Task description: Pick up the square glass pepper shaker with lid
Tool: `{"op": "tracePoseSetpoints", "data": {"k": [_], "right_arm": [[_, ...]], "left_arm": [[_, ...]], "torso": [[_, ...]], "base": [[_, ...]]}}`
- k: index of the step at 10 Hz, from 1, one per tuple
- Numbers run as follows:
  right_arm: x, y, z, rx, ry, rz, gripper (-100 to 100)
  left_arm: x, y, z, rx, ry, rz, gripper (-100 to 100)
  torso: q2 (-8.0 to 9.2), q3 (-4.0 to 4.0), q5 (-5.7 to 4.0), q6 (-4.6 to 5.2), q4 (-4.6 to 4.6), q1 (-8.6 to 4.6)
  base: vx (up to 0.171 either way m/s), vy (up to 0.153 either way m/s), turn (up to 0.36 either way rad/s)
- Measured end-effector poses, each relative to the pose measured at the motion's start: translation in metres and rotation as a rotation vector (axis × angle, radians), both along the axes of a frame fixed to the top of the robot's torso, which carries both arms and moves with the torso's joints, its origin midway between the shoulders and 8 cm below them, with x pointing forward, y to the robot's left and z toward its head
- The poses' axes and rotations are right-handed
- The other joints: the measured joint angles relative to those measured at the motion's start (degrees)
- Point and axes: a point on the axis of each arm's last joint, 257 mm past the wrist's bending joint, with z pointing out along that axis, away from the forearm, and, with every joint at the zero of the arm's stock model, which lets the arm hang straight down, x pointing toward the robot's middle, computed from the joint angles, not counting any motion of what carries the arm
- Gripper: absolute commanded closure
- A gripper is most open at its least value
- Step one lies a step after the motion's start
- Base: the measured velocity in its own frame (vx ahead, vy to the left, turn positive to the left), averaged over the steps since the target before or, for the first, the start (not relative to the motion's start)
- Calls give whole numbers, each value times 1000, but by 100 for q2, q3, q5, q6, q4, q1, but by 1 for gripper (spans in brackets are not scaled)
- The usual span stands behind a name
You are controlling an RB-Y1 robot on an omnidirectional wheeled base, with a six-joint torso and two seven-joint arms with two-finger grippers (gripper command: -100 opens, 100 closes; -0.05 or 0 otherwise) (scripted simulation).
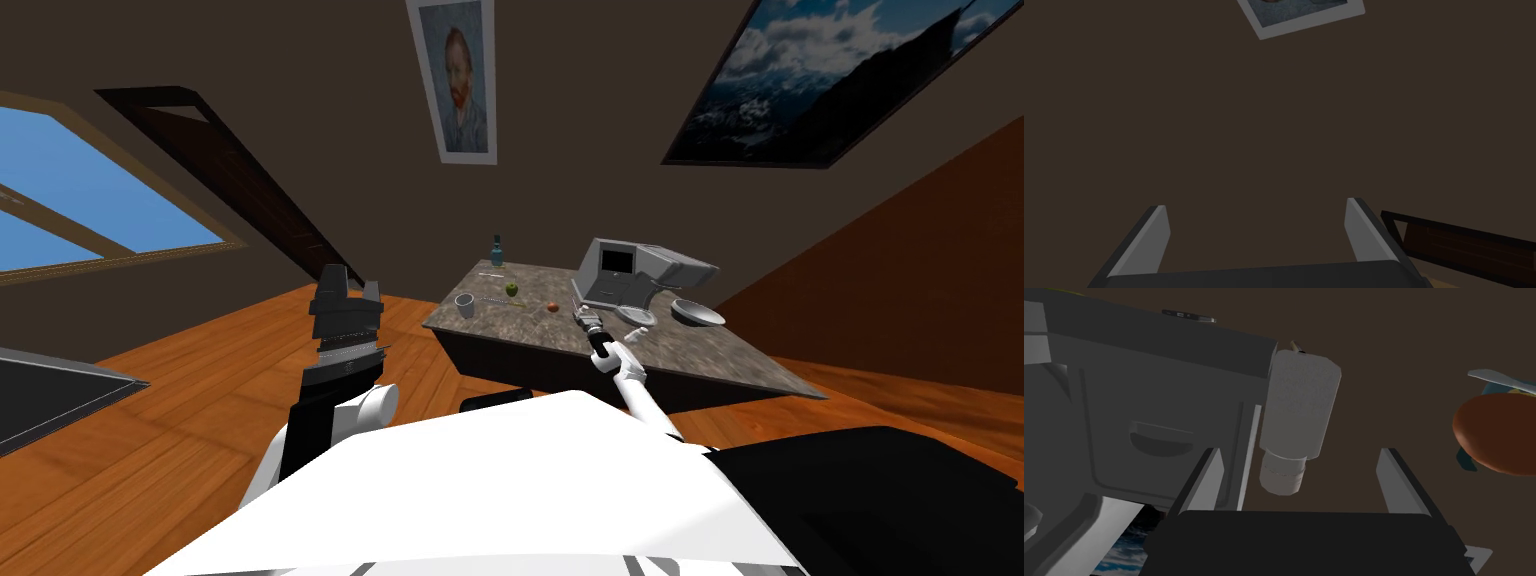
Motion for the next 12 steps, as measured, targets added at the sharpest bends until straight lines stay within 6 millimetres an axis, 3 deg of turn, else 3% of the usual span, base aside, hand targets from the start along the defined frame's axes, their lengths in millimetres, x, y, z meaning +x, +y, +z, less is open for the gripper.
{"op": "tracePoseSetpoints", "data": {"k": [1, 2, 3, 5, 12], "right_arm": [[-2, -9, -3, -31, 20, -14, -100], [-3, -10, -4, -36, 23, -16, 0], [-3, -10, -4, -36, 23, -15, -100], [7, 8, -8, -32, 19, -24, -100], [35, 66, -16, -32, 25, -48, -100]], "left_arm": [[0, 0, 0, 0, 0, 0, 0], [0, 0, 0, 0, 0, 0, 0], [0, 0, 0, 0, 0, 0, 0], [0, 0, 0, 0, 0, 0, 0], [0, 0, 0, 0, 0, 0, 0]], "torso": [[1, 0, 0, 0, 0, -1], [5, 3, -2, 1, 1, -11], [9, 5, -3, 2, 2, -17], [25, 14, -16, 1, 6, -82], [22, 13, -13, 3, 5, -57]], "base": [[10, 21, 6], [0, 0, 0], [-21, -62, 35], [-49, -176, 52], [-40, -108, 29]]}}
